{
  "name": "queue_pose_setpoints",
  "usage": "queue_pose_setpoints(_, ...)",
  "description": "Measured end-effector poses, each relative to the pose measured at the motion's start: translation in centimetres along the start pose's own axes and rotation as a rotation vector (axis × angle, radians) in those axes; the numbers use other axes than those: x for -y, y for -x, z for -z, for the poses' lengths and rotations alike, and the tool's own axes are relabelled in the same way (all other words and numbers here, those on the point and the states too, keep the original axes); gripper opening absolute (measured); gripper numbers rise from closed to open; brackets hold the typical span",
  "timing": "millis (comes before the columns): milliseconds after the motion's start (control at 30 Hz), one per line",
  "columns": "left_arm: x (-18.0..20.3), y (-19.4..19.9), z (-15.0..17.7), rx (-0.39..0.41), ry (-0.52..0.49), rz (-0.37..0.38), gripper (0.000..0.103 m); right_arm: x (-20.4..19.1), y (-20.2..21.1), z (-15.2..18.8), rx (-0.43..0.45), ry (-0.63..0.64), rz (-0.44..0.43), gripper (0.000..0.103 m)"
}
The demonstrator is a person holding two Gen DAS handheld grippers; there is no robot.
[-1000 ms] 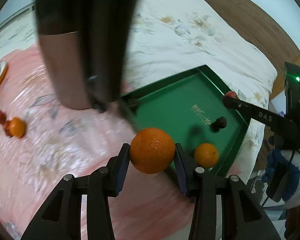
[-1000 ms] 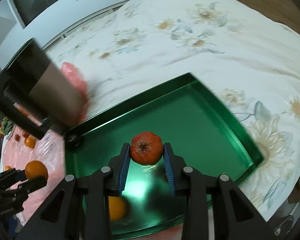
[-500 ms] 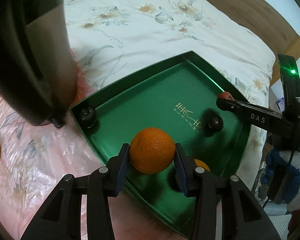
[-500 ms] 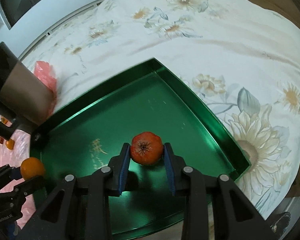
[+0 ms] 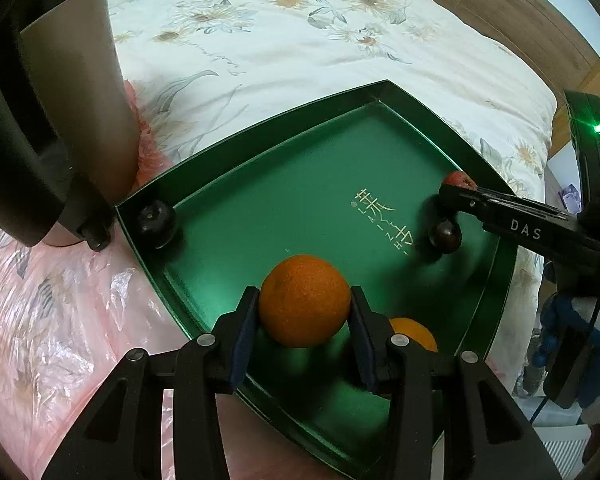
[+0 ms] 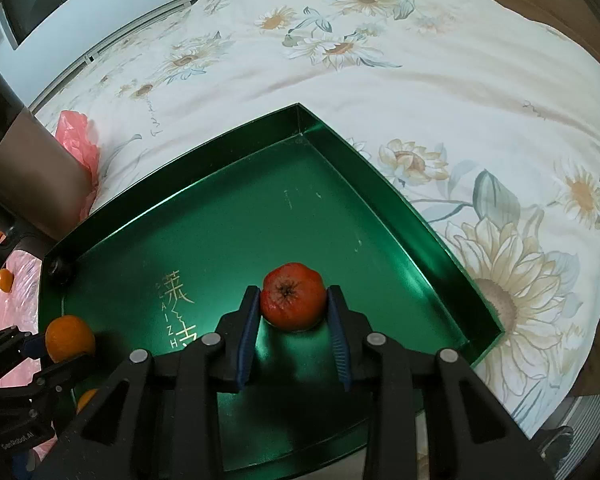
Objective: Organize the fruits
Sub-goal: 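Carry the orange and red apple over the green tray, then open the left gripper to drop the orange while the right gripper releases the apple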
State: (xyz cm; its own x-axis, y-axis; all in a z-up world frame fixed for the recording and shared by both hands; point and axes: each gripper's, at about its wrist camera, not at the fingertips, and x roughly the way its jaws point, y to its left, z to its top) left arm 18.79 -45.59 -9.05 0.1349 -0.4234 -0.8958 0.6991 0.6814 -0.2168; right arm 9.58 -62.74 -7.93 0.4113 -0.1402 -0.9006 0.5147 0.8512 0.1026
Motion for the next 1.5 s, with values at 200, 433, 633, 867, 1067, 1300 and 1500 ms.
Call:
queue_pose_setpoints(200,0.0,0.1,0.2,-0.002,-0.004,-0.003,0.039,-0.2,0.0,-0.1,-0.004,-0.003,0.012,0.025)
queue_pose_setpoints(433,-0.2,0.5,0.3,0.008,-0.008,-0.006,0.045,-0.4,0.3,-0.2,0.007,-0.001,0.012,0.046)
queue_pose_setpoints(633,0.1,1.2,0.2,0.033,-0.031,-0.016,0.049,-0.8,0.6,-0.3,0.016,0.002,0.007,0.050)
queue_pose_setpoints(867,0.4,1.8,-0.1,0.046,-0.029,-0.019,0.049,-1.0,1.1,-0.3,0.028,0.001,0.006,0.056)
queue_pose_setpoints(1067,0.5,2.4,0.0,0.064,-0.024,-0.018,0.049,-1.0,1.6,-0.3,0.038,-0.001,0.005,0.060)
queue_pose_setpoints(1300,0.1,3.3,0.0,0.087,-0.013,-0.012,0.049,-1.4,2.2,-0.4,0.053,-0.005,-0.009,0.060)
queue_pose_setpoints(1500,-0.3,4.0,0.0,0.096,0.000,-0.006,0.049,-1.9,2.4,-0.5,0.064,-0.010,-0.014,0.060)
